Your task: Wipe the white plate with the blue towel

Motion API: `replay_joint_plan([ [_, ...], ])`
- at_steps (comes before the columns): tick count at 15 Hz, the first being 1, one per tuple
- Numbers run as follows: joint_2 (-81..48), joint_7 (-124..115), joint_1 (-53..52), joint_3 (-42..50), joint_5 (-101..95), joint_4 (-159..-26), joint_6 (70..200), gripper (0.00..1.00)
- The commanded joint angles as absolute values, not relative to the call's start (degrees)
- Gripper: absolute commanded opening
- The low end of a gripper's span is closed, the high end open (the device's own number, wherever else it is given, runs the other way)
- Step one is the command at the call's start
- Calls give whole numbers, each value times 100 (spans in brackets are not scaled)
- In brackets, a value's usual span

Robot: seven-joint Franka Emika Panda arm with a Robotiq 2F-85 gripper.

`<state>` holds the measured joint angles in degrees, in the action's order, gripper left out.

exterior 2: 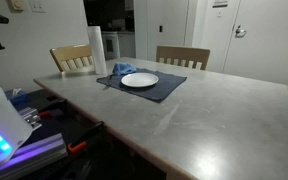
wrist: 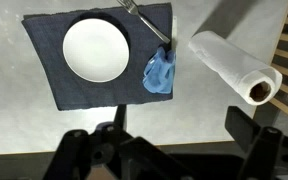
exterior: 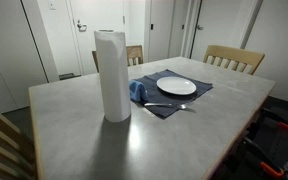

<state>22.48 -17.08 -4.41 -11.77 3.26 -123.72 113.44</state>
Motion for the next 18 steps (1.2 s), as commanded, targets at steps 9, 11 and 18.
replay_joint_plan([
  [9,2240,-1723,-486,-1140,307,-12359,11331,100],
  [11,2276,-1650,-499,-1102,356,-12393,11396,100],
  [18,2012,-904,-514,-600,927,-12644,12136,100],
])
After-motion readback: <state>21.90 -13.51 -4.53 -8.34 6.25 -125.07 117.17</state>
